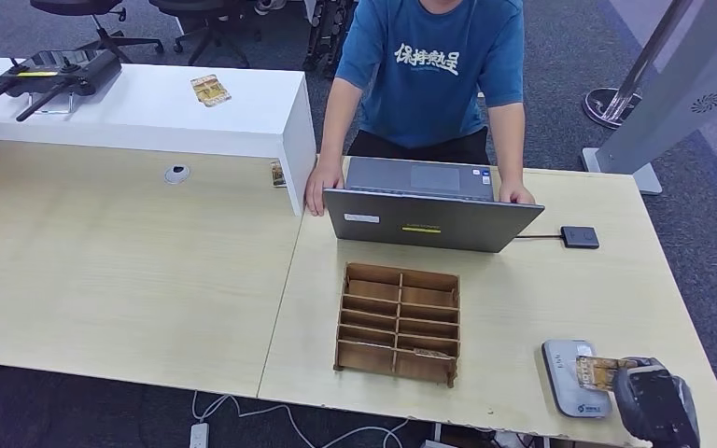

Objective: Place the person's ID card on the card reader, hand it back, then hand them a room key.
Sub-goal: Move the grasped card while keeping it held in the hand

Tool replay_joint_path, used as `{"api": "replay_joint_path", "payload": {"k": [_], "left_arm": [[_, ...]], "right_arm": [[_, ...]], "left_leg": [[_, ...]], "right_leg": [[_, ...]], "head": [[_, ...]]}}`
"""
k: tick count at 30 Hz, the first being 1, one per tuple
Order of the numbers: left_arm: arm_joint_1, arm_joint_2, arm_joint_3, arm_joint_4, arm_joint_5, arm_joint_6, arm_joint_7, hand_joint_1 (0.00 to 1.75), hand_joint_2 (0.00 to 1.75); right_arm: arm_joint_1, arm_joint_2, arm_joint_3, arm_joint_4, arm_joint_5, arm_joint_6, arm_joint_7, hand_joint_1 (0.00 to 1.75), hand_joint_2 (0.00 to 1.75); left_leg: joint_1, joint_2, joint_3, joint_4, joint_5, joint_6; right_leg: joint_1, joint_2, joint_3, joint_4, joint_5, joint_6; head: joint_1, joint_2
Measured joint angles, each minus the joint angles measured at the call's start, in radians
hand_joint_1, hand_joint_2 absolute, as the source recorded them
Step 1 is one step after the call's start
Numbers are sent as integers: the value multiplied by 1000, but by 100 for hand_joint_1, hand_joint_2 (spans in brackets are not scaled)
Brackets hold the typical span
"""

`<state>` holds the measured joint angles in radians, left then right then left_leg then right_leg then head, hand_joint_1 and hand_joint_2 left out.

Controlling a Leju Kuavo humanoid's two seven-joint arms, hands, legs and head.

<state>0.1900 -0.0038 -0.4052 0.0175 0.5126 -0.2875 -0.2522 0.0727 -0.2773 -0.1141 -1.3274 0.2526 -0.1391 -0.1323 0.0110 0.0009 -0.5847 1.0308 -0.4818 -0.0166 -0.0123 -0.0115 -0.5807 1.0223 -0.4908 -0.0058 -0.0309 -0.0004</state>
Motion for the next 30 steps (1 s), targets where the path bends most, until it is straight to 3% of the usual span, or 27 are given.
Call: {"api": "replay_joint_path", "payload": {"k": [30], "left_arm": [[1, 16, 0, 0, -19, -15, 10, 0, 0]], "right_arm": [[-62, 9, 137, 67, 32, 28, 76, 175, 175]], "left_leg": [[0, 0, 1, 0, 0, 0]], "right_leg": [[0, 1, 0, 0, 0, 0]], "head": [[0, 0]]}}
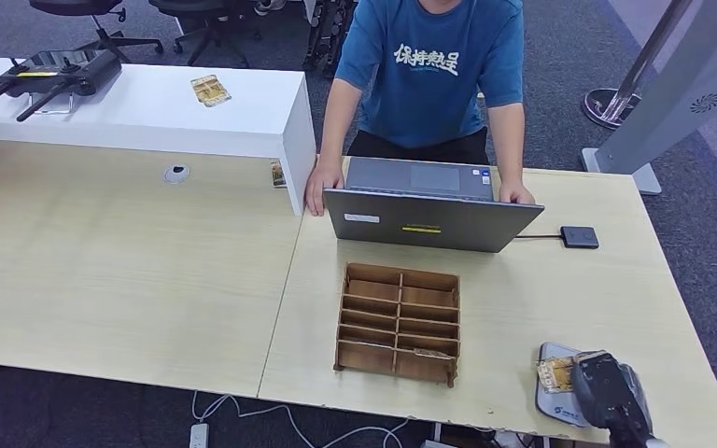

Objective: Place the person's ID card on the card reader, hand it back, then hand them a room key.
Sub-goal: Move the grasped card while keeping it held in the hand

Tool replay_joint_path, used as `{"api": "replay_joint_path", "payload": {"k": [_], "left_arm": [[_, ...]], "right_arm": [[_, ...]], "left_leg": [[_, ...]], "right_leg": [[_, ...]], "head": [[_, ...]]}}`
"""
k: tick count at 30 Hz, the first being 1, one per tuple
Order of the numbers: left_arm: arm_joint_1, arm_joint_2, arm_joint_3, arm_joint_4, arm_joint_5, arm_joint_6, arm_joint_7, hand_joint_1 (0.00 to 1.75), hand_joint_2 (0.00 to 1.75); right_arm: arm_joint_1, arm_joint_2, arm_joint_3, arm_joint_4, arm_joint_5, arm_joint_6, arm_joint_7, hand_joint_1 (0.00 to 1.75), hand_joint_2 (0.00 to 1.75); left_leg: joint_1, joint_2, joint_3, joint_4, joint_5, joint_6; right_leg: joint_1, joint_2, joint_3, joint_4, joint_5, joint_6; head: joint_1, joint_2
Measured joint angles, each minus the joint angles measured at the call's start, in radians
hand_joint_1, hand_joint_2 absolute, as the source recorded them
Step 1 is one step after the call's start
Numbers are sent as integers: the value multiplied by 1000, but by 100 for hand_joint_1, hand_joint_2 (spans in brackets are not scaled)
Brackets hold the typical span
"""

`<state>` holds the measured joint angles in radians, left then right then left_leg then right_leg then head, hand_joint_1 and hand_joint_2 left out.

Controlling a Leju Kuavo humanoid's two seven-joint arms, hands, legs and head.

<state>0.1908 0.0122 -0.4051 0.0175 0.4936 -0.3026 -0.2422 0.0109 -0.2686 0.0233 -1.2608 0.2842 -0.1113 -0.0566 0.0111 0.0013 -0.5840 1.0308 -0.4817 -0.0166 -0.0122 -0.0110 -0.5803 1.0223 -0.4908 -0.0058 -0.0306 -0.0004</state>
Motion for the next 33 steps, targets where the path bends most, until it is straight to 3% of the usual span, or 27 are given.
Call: {"api": "replay_joint_path", "payload": {"k": [16, 26, 33], "left_arm": [[0, 7, 0, 0, -11, -1, 2, 0, 0], [0, 23, 1, 0, -40, -7, 13, 0, 0], [0, 31, 8, 0, -51, -13, 15, 0, 0]], "right_arm": [[-27, -6, 22, 24, 33, 4, 28, 175, 175], [-110, -56, 107, 95, 173, 49, 126, 175, 175], [-131, -76, 140, 117, 183, 48, 131, 175, 175]], "left_leg": [[0, 1, 1, 0, 0, 0], [0, 4, 6, 0, -1, 1], [0, 4, 10, 0, -2, 1]], "right_leg": [[0, 1, 0, 0, 0, 0], [0, 3, 4, -1, 0, 0], [0, 3, 8, -2, -1, 1]], "head": [[0, 0], [0, 0], [0, 0]]}}
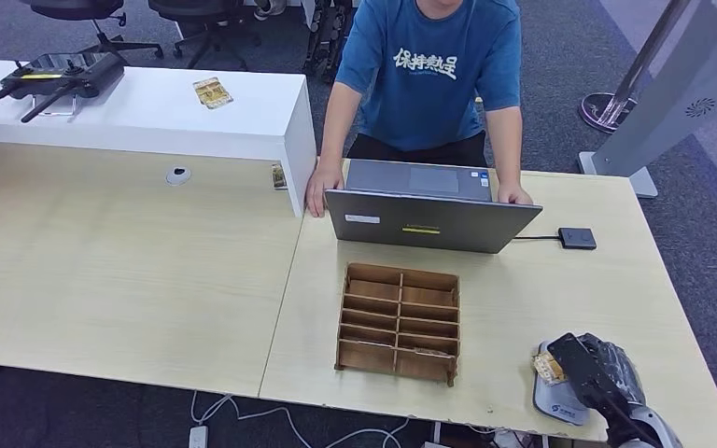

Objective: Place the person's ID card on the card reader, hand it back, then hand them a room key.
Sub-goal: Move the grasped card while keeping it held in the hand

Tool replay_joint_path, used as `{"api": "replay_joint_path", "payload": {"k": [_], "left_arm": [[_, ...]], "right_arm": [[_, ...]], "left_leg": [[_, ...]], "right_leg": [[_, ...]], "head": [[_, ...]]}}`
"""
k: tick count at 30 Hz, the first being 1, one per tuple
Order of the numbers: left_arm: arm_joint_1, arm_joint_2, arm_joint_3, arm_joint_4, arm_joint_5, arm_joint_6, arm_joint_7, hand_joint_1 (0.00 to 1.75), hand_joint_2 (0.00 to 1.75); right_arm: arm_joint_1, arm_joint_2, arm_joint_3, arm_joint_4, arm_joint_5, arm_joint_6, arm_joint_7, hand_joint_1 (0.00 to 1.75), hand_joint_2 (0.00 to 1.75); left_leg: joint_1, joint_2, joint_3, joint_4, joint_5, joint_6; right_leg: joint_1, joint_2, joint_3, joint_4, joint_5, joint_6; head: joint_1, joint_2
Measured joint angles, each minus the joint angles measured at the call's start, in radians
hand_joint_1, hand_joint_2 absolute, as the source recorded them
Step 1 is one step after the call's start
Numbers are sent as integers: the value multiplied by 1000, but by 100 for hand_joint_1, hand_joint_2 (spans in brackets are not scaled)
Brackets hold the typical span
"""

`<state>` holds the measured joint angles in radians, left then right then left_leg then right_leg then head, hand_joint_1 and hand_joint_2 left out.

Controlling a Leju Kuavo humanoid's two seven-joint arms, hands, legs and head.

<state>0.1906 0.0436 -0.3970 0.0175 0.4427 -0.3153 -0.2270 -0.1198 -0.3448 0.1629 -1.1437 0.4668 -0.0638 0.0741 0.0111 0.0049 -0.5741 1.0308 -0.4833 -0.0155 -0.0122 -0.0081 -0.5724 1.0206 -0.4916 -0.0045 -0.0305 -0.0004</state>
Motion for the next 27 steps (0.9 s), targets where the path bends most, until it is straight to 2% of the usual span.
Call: {"api": "replay_joint_path", "payload": {"k": [17, 27], "left_arm": [[0, 0, 20, 0, -14, 0, 0, 0, 0], [1, -5, 33, 0, -24, 6, -7, 0, 0]], "right_arm": [[11, -11, 11, -23, 16, -15, 0, 175, 175], [40, -10, 9, -68, -4, -105, -59, 175, 175]], "left_leg": [[0, 0, 1, 0, -1, 0], [0, -1, -1, 0, -1, 0]], "right_leg": [[0, 0, 2, -1, 0, 1], [0, 0, 2, -1, 0, 1]], "head": [[0, 0], [0, 0]]}}
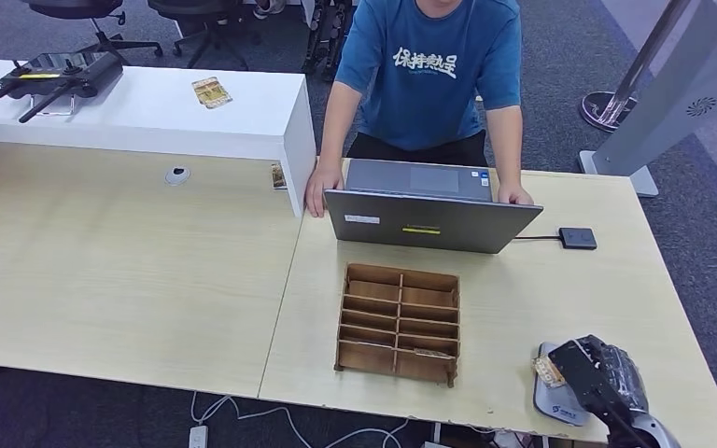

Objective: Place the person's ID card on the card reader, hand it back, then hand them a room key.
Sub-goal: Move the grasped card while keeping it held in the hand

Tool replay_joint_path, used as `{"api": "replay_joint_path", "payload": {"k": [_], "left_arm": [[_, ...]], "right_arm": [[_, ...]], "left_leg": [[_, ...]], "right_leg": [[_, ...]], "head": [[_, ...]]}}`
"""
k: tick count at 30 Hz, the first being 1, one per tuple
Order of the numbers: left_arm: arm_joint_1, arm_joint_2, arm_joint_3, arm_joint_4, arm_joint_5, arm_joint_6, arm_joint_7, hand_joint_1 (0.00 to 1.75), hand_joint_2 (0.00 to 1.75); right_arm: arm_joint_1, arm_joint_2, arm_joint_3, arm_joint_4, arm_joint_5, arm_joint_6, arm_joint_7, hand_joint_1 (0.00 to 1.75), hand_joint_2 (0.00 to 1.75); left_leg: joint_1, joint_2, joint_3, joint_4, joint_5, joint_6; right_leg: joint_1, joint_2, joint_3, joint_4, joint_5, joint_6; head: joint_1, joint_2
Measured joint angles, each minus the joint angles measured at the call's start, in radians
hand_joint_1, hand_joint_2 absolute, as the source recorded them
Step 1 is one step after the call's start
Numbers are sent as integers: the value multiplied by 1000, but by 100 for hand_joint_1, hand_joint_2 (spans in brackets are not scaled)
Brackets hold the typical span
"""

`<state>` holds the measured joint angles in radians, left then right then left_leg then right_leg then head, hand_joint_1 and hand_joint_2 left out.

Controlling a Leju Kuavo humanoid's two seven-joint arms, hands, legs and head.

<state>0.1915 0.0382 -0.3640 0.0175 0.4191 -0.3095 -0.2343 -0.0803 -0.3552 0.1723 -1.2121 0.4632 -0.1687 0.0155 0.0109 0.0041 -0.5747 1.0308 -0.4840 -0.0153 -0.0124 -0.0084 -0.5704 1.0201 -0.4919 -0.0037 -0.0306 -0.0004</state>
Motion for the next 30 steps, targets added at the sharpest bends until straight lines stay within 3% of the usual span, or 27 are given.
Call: {"api": "replay_joint_path", "payload": {"k": [8, 30], "left_arm": [[1, -5, 13, 0, -2, 4, -6, 0, 0], [4, -14, 25, 0, -15, 7, -17, 0, 0]], "right_arm": [[17, -1, -34, -51, -52, -38, -39, 175, 175], [42, -27, -150, -169, -117, -33, -68, 175, 175]], "left_leg": [[0, -1, -1, 0, 0, 0], [0, -1, -5, 0, 0, 0]], "right_leg": [[0, -1, -1, 0, 0, 0], [0, -1, -5, 0, 0, 0]], "head": [[0, 0], [0, 0]]}}
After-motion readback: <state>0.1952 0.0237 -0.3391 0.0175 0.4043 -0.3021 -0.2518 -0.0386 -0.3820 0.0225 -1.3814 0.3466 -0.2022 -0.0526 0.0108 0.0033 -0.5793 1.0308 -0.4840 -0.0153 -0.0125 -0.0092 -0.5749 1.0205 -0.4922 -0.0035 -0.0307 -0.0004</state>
